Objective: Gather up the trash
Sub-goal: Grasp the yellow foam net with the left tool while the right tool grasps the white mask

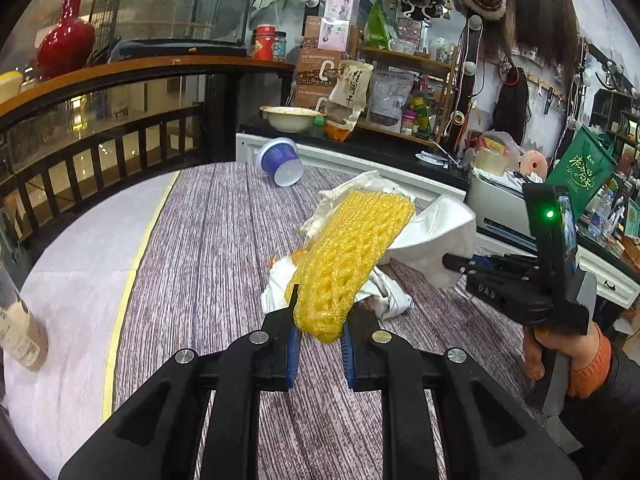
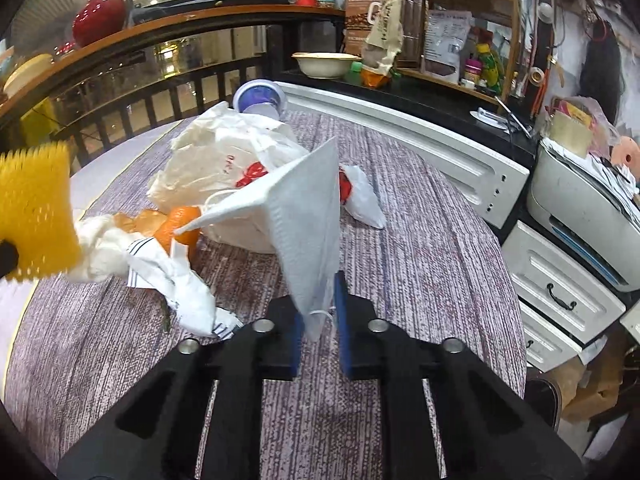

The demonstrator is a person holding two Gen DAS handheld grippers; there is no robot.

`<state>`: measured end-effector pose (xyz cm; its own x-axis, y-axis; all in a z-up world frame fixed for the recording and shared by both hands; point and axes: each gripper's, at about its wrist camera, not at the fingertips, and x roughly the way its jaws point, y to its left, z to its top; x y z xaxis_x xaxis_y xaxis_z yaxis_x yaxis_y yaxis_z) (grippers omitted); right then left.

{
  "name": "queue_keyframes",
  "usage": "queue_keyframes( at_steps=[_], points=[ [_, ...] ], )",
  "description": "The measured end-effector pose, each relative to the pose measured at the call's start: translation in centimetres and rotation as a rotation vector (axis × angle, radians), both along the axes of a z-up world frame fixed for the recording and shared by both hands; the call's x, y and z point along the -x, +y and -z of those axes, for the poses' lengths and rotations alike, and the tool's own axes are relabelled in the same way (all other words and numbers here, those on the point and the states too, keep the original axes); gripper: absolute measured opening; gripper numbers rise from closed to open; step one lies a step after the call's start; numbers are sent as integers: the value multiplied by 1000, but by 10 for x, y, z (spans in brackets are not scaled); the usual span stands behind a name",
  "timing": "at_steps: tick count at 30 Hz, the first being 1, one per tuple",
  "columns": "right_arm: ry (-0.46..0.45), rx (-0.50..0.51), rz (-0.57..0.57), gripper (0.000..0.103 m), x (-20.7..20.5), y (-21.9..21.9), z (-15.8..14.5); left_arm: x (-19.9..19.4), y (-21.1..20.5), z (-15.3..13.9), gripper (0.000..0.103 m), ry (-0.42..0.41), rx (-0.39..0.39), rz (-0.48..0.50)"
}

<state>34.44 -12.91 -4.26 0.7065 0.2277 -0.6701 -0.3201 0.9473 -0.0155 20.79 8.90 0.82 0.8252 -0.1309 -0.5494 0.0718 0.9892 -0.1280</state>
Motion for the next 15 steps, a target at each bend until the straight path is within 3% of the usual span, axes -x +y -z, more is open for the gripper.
queue_keyframes(
  at_steps=[15],
  points=[
    [-79, -79, 70, 3, 47, -61, -24, 23, -16, 3, 17, 4, 37, 30]
  ],
)
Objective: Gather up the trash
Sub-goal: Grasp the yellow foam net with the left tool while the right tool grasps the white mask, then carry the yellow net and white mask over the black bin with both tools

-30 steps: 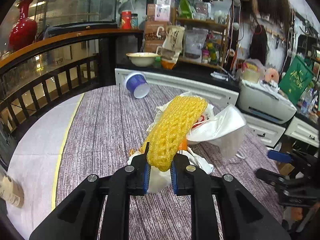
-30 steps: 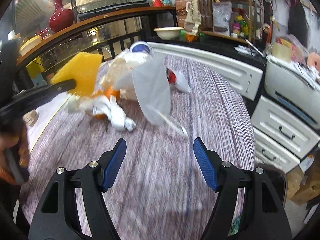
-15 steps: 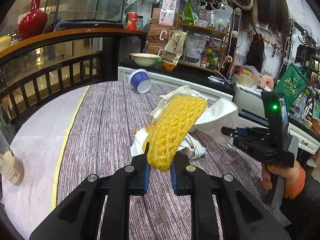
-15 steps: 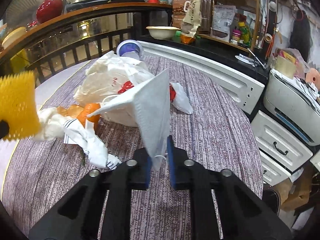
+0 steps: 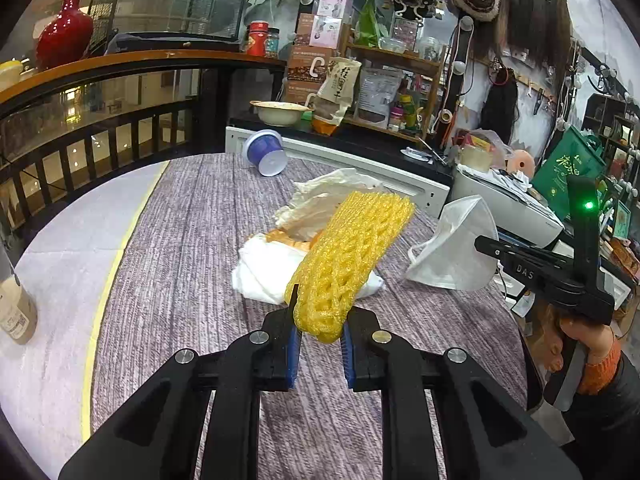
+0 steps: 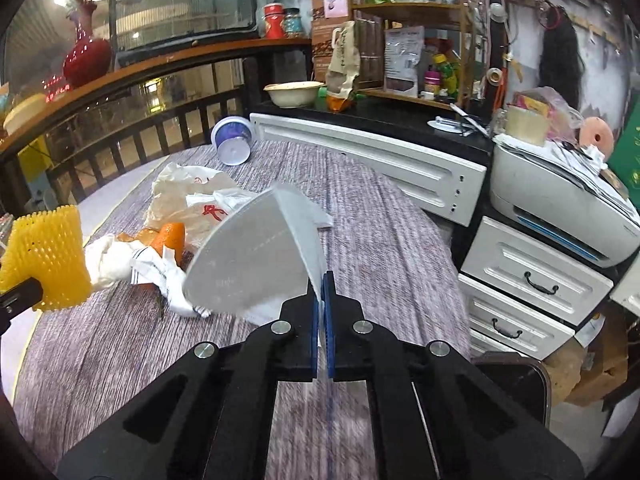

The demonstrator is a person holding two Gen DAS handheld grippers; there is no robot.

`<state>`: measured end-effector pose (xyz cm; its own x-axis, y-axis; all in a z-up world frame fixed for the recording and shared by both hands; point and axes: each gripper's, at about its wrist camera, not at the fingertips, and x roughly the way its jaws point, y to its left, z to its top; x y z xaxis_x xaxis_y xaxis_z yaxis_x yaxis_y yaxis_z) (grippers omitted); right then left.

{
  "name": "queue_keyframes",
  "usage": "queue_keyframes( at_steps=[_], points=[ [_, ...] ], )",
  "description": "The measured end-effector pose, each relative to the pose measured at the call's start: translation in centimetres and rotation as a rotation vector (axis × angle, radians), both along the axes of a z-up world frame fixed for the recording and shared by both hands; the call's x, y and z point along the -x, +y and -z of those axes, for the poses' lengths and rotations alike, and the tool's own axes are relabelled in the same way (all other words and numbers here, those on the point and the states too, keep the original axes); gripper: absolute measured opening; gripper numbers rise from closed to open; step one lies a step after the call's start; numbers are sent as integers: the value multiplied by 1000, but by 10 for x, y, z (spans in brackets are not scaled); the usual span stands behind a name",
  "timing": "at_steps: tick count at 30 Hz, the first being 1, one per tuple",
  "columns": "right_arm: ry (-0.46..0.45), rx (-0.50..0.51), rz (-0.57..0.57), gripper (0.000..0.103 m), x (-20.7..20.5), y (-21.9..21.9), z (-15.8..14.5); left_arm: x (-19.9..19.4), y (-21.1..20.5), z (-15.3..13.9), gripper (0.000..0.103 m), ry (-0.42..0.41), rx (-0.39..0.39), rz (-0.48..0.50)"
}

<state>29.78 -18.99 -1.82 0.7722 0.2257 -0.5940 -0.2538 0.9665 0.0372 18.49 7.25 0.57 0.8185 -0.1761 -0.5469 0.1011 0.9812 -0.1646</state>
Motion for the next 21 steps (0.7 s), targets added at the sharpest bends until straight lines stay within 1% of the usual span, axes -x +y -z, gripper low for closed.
queue_keyframes(
  at_steps=[5, 10, 14, 21],
  points=[
    [-21, -1, 11, 3, 22, -19, -6, 5, -18, 4, 17, 11, 6, 36],
    [-23, -18, 25, 3, 43, -42, -9, 10, -40, 4, 17, 16, 15, 76],
    [-22, -32, 49, 3, 58, -63, -9, 12, -57, 6, 17, 30, 41, 114],
    [-23, -62, 141, 3, 88, -117, -5, 16, -104, 9, 17, 45, 69, 199]
  ],
)
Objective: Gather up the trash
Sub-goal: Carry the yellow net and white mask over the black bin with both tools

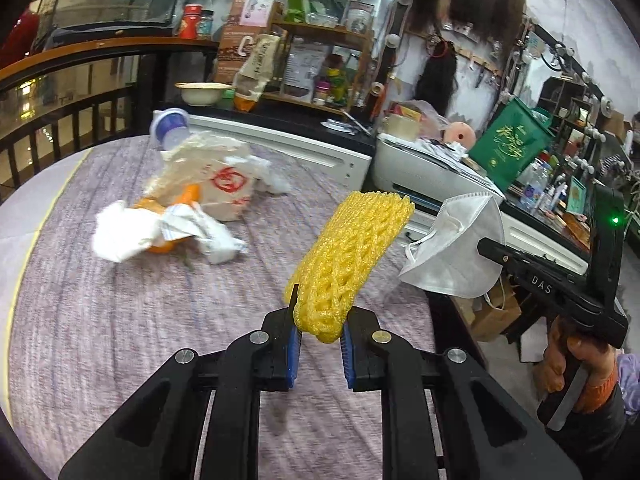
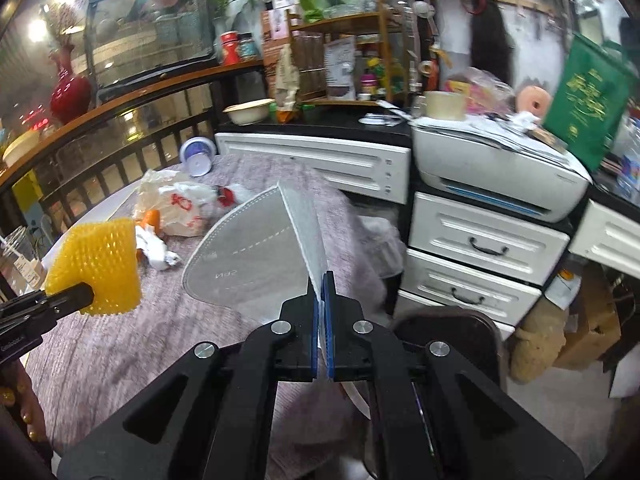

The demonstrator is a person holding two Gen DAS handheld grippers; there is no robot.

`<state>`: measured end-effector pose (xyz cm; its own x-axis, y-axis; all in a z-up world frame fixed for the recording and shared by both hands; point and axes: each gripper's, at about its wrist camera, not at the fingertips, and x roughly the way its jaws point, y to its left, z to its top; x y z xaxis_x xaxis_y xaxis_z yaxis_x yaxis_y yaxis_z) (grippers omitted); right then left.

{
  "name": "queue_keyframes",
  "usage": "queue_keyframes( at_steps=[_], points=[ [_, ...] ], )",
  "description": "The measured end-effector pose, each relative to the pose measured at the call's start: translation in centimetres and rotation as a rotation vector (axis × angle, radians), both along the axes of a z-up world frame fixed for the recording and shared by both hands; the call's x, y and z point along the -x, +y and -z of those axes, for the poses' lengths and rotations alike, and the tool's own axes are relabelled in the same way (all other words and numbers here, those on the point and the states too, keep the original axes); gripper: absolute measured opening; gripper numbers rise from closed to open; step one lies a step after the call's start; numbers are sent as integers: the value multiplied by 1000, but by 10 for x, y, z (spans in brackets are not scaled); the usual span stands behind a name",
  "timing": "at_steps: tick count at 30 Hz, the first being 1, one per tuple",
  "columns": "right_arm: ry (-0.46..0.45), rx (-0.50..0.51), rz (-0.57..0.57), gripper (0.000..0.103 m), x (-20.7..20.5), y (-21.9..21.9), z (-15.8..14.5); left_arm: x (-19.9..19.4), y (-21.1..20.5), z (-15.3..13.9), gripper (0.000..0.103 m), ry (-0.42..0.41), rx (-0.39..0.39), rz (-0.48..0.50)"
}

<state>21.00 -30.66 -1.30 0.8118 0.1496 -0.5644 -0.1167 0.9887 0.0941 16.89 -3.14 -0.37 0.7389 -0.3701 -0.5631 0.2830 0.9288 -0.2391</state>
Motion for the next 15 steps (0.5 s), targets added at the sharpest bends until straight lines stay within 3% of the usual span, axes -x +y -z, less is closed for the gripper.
queue_keyframes(
  at_steps=[8, 15],
  points=[
    [64, -17, 166, 3, 20, -78, 25, 8, -67, 3, 17, 8, 29, 133],
    [193, -19, 251, 3, 20, -121, 77, 16, -125, 11, 17, 19, 12, 242]
  ],
)
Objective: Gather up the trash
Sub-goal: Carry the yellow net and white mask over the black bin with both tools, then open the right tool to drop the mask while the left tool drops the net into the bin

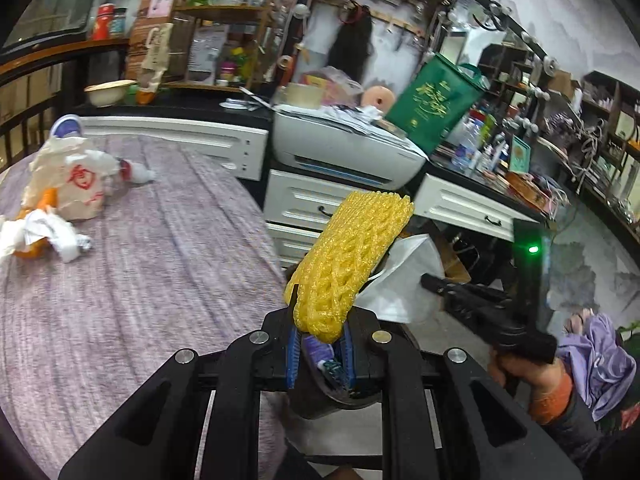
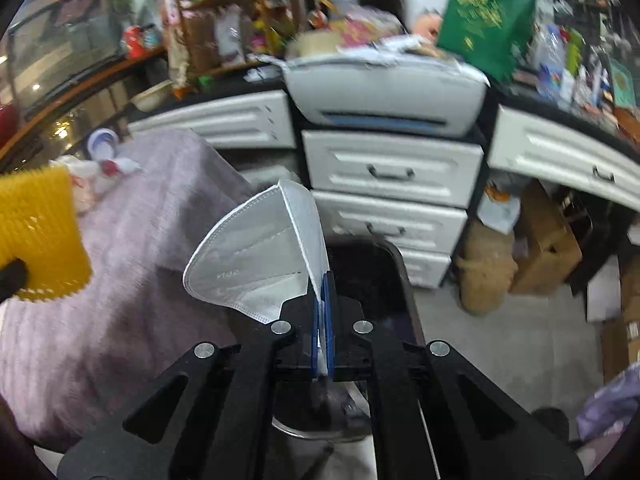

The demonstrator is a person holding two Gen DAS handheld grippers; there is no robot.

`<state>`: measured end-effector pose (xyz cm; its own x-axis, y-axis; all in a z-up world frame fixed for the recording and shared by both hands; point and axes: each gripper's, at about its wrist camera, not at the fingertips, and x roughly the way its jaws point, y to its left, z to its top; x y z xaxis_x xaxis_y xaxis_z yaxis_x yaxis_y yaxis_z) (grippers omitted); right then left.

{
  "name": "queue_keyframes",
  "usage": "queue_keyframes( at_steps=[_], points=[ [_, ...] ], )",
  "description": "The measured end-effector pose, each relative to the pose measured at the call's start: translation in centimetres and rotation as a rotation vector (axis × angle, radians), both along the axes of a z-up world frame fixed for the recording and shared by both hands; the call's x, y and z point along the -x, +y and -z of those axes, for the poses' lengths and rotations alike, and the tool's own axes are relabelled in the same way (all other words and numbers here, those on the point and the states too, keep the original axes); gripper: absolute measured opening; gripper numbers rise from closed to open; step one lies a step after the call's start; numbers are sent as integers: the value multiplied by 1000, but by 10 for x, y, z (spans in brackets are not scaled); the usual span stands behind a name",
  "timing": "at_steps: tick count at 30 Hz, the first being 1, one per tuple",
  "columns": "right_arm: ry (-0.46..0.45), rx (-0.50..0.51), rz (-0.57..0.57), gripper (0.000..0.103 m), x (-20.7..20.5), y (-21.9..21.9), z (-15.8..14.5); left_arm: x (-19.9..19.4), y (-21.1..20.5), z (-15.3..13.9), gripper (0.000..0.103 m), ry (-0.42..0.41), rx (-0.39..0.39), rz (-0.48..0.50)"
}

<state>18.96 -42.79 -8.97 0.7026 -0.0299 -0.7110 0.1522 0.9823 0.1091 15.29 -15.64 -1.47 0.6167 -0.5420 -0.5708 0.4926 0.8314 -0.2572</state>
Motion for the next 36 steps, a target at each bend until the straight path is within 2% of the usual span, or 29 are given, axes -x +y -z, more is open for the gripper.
queue_keyframes(
  at_steps=[6, 16, 17, 18, 19, 20, 21, 23, 26, 36],
  points=[
    [97, -30, 37, 3, -6, -17, 46, 1, -34, 20, 17, 46, -38, 54],
    [279, -7, 47, 5, -21, -24, 116, -1, -63, 48, 17, 106, -95, 98],
    [316, -8, 41, 11, -22, -24, 126, -1, -65, 51, 17, 110, -99, 101],
    [341, -12, 34, 24, -22, -22, 133, -1, -66, 53, 17, 114, -104, 103],
    [358, -11, 28, 33, -22, -21, 138, -2, -68, 55, 17, 120, -110, 106],
    [366, 2, 27, 50, -20, -19, 143, -3, -70, 57, 17, 125, -114, 108],
    [361, 21, 33, 60, -18, -18, 143, -4, -71, 59, 17, 130, -118, 111],
    [358, 41, 38, 61, -13, -17, 144, -6, -74, 64, 17, 140, -130, 115],
    [339, 16, 56, 61, -5, -23, 138, -9, -77, 70, 17, 156, -141, 121],
    [221, -1, 165, 67, 26, -54, 94, -19, -104, 85, 17, 191, -180, 162]
  ],
)
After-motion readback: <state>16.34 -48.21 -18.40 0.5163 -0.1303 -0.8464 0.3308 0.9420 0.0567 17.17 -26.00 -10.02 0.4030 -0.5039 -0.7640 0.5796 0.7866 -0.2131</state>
